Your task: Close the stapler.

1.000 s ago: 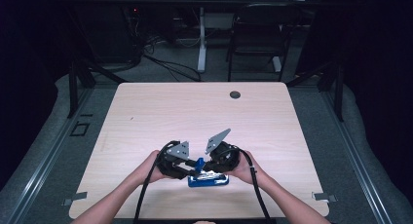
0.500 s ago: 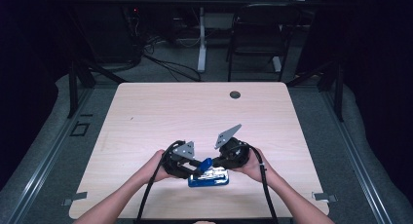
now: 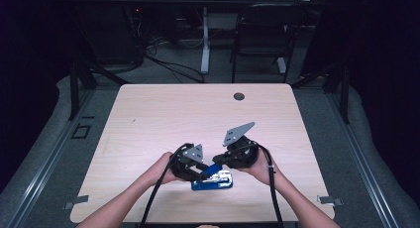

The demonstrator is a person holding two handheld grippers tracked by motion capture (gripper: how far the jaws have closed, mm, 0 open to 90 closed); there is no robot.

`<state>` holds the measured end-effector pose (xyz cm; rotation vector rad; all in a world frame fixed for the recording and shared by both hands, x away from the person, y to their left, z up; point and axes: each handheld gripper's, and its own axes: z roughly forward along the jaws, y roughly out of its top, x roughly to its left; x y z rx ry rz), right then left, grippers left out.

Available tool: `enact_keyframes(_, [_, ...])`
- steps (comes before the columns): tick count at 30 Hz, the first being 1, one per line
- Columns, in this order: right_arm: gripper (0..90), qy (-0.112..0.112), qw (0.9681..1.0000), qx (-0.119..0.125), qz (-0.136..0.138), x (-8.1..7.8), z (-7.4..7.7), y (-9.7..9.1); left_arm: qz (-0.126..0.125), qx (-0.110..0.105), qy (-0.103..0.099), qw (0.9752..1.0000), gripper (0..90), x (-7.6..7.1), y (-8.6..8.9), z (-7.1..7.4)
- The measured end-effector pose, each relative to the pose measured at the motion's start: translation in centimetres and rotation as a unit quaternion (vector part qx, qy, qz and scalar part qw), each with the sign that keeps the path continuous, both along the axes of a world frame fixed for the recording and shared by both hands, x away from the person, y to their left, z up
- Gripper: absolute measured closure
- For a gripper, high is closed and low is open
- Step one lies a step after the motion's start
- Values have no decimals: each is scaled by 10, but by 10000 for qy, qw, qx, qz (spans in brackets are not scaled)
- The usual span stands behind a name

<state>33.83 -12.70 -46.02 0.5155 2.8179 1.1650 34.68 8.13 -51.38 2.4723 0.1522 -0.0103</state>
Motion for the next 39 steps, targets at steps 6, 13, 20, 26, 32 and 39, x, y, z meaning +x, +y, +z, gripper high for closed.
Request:
enact_keyframes(6, [879, 202, 9995, -241, 20, 1, -12, 4, 48, 74, 46, 10000, 653, 0, -2, -2])
enact_keyframes(13, [879, 490, 9964, -692, -45, 9, -28, 0, 151, 308, 221, 9992, 534, 2, 2, -9])
enact_keyframes(20, [881, 704, 9931, -929, -120, 14, -43, -4, 417, 430, 224, 9980, 357, 6, 19, -10])
enact_keyframes(26, [888, 773, 9919, -993, -151, 17, -43, -6, 743, 393, 210, 9962, 282, 12, 41, -8])
enact_keyframes(32, [894, 810, 9918, -974, -191, 17, -45, -7, 940, 468, 223, 9942, 232, 14, 54, -8])
enact_keyframes(39, [894, 729, 9903, -1169, -172, 15, -49, -6, 1147, 606, 239, 9913, 163, 17, 65, -10])
